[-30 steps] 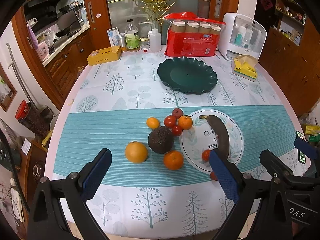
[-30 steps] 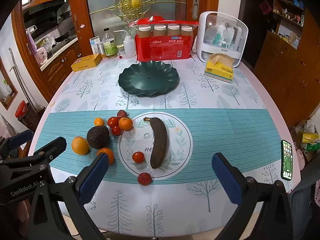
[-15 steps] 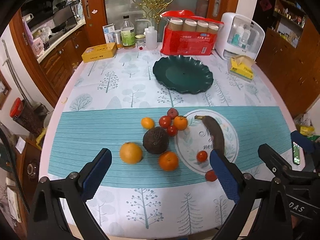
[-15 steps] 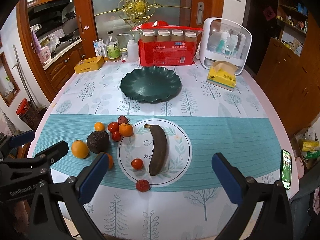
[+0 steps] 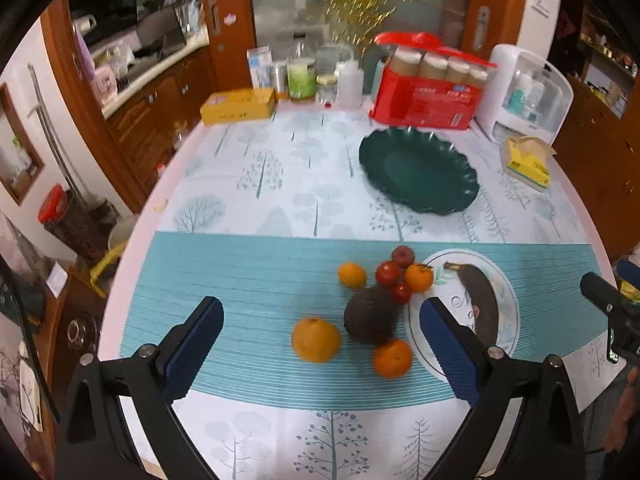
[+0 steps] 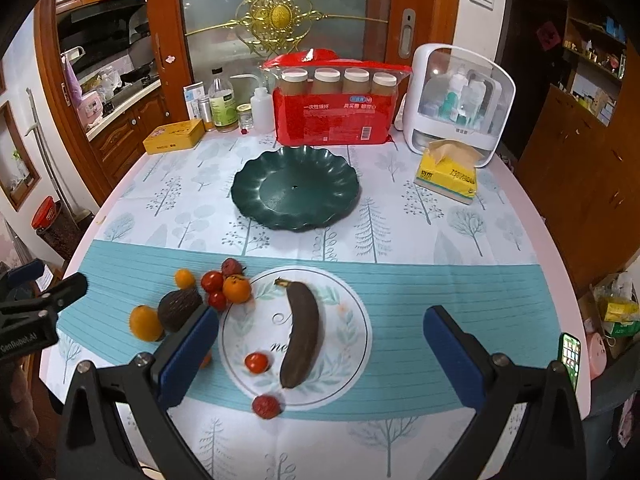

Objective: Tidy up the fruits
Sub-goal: 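Close the left tool on the avocado while the right tool closes on the banana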

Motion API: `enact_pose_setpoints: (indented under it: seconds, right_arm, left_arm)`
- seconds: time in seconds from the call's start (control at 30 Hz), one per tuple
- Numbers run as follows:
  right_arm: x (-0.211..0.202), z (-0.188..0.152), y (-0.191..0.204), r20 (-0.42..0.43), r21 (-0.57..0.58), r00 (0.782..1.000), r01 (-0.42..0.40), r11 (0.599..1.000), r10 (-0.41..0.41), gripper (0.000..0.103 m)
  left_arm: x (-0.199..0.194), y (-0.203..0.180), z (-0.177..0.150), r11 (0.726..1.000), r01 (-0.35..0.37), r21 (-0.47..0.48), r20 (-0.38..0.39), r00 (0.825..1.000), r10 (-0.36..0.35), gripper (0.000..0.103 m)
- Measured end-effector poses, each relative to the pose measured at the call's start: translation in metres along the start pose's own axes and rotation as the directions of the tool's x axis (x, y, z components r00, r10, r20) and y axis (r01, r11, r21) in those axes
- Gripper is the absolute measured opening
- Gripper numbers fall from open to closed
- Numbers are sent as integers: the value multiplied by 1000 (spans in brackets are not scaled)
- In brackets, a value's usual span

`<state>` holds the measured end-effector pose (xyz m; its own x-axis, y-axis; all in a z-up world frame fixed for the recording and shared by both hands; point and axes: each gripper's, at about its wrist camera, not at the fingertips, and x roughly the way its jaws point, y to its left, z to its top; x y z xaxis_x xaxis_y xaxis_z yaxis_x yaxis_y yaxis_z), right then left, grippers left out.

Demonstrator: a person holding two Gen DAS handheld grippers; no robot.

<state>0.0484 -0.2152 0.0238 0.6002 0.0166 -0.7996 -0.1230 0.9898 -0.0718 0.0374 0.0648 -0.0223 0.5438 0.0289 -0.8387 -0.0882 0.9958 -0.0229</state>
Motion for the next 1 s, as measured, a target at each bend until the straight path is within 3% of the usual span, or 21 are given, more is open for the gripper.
enact_pose_setpoints:
  seconds: [0.13,0.33,0.53,0.77,0.9,1.0]
  right_arm:
    - [30,4,-5,-52,-6,999,-12,1000,12,101]
    - [94,-5,-8,-192,-6,979,-71,997,68,87]
    - [145,-21,-10,-307,28,944,-118,993,121,77]
    - [177,-29,-6,-368,42,917,-147,988,152,69]
    - [188,-31,3,-400,42,901,-168,985,170,63]
    - [194,-35,12,-422,23,891,-176,984,170,49]
  left_arm:
    - [34,4,-1,999,26,-42,-81,996,-29,98]
    - [96,-9,-6,996,58,-63,-207,976,-70,98]
    - [138,-28,-9,996,73,-43,-275,958,-82,98]
    - [160,-43,-10,996,91,-11,-305,948,-90,98]
    - [167,-49,-14,993,114,14,-330,938,-103,85]
    - [174,-54,-16,992,122,26,-355,929,-105,72]
